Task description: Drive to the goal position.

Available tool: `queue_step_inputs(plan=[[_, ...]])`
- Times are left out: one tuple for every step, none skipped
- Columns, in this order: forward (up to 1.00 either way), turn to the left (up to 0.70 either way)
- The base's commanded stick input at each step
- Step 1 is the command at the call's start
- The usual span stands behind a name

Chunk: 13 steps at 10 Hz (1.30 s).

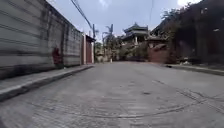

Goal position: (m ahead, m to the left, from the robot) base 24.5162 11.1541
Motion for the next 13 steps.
queue_step_inputs(plan=[[1.00,0.00],[1.00,0.00],[1.00,0.00],[1.00,0.00],[1.00,0.00],[1.00,0.00],[1.00,0.00],[1.00,0.00],[1.00,0.00],[1.00,0.00],[1.00,0.00],[1.00,0.00],[1.00,0.00]])
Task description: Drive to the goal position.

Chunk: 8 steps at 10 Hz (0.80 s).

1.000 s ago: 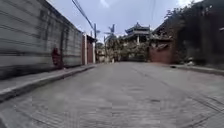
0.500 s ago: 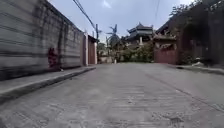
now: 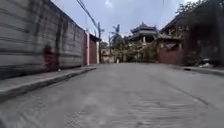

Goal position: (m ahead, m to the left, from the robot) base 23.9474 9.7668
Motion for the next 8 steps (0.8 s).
queue_step_inputs(plan=[[1.00,0.00],[1.00,0.00],[1.00,0.00],[1.00,0.00],[1.00,0.00],[1.00,0.00],[1.00,0.00],[1.00,0.00]])
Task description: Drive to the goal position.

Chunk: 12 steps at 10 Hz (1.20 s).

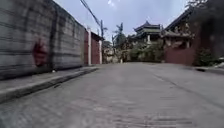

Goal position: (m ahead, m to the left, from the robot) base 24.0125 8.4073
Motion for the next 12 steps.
queue_step_inputs(plan=[[1.00,0.00],[1.00,0.00],[1.00,0.00],[1.00,0.00],[1.00,0.00],[1.00,0.00],[1.00,0.00],[1.00,0.00],[1.00,0.00],[1.00,0.00],[1.00,0.00],[1.00,0.00]])
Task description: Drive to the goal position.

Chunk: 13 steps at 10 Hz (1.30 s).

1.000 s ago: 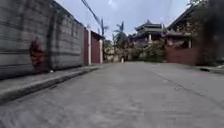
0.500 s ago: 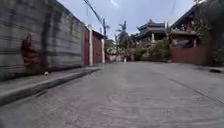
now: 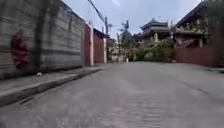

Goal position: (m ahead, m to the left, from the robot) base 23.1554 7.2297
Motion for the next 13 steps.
queue_step_inputs(plan=[[1.00,0.00],[1.00,0.00],[1.00,0.00],[1.00,0.00],[1.00,0.00],[1.00,-0.06],[1.00,-0.27],[1.00,-0.40],[1.00,-0.40],[1.00,-0.40],[1.00,-0.40],[1.00,-0.40],[1.00,-0.40]])
